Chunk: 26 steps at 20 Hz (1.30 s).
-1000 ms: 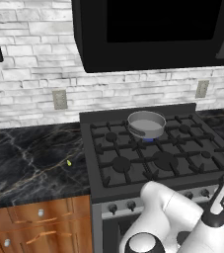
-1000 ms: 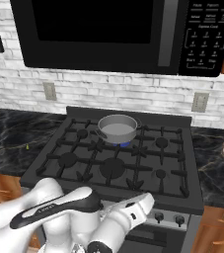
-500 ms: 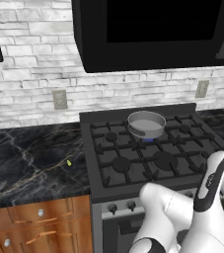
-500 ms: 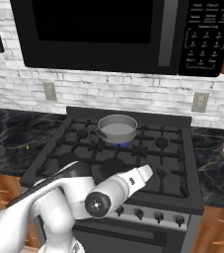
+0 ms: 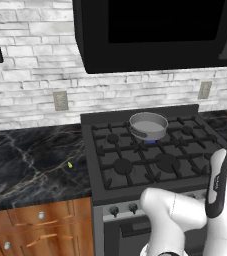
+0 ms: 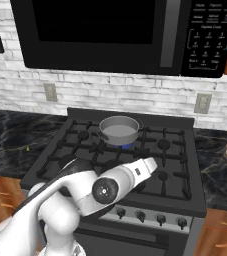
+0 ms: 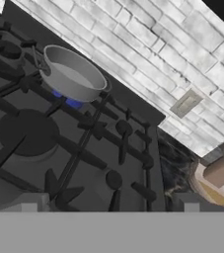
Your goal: Turn on the burner for the pot on the stove. Wait thirty seconds for the pot to heat up. Then add the lemon wedge to the pot.
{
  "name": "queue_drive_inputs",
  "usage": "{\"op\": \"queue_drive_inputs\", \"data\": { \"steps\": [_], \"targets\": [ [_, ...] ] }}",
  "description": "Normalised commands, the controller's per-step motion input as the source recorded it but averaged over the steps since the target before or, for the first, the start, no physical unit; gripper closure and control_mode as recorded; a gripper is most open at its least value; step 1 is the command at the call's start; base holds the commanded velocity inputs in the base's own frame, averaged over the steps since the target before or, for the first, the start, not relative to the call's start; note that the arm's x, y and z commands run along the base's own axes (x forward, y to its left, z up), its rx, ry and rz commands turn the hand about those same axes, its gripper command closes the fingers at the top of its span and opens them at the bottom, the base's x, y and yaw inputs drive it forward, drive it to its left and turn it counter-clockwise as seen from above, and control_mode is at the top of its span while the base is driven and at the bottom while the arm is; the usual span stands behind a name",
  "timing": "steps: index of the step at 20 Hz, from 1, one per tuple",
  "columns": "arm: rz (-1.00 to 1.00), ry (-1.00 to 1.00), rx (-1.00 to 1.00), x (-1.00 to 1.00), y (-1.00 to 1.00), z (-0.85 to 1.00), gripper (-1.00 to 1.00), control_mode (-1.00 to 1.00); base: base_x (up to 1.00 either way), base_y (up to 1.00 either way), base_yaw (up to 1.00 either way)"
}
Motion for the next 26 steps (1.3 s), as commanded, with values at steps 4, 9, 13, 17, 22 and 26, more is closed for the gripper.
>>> {"op": "queue_drive_inputs", "data": {
  "steps": [4, 9, 13, 17, 22, 26],
  "targets": [
    [-0.03, 0.0, 0.06, 0.1, 0.1, 0.19, -1.0, -1.0, 0.0, 0.0, 0.0],
    [-0.01, 0.01, 0.06, 0.0, 0.09, 0.27, -1.0, -1.0, 0.0, 0.0, 0.0],
    [0.0, 0.03, 0.06, 0.0, 0.2, 0.18, -1.0, -1.0, 0.0, 0.0, 0.0],
    [0.0, 0.01, 0.07, 0.0, 0.25, 0.16, -1.0, -1.0, 0.0, 0.0, 0.0],
    [0.0, 0.01, 0.06, 0.0, 0.31, 0.12, -1.0, -1.0, 0.0, 0.0, 0.0],
    [0.0, 0.0, 0.06, 0.0, 0.35, 0.11, -1.0, -1.0, 0.0, 0.0, 0.0]
  ]
}}
